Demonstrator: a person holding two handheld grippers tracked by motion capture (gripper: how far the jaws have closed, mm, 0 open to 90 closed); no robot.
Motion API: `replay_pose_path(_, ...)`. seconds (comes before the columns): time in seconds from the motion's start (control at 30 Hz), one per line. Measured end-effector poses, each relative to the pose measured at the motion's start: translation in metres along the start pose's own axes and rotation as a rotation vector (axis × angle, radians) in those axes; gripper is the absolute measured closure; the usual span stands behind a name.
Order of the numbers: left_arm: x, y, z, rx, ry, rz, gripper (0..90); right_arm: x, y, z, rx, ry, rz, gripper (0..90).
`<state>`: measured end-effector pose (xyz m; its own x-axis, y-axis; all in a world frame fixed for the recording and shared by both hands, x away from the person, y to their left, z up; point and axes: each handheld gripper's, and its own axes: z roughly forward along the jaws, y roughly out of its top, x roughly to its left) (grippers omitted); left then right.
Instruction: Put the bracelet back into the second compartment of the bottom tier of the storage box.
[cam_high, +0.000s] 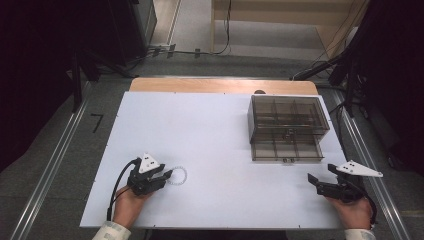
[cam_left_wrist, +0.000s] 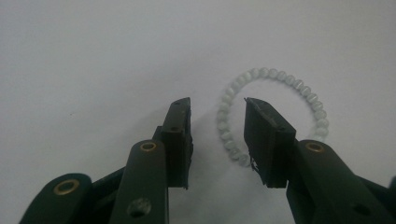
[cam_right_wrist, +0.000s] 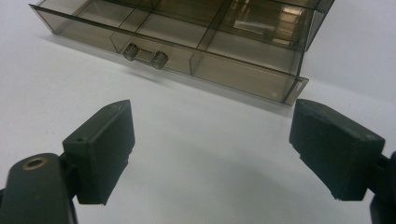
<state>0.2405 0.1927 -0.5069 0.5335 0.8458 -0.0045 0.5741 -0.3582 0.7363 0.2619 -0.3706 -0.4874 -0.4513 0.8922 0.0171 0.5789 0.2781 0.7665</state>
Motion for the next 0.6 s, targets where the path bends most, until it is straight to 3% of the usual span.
replay_pose_path(0.37,-0.0016,0.001,0.0027,0.029,0.009,0.013,70.3,0.0003,-0.0001,0.0007,0.006,-0.002,-0.003,12.5)
replay_pose_path(0.47,-0.0043,0.0014,0.0029,0.035,0.0,0.047,77.4,0.0006,0.0001,0.0009,0.006,-0.003,-0.006,12.5)
replay_pose_path(0.6,-0.0041,0.0016,0.0039,0.034,-0.011,0.032,81.8,0.0012,0.0003,0.002,0.011,-0.004,-0.014,12.5)
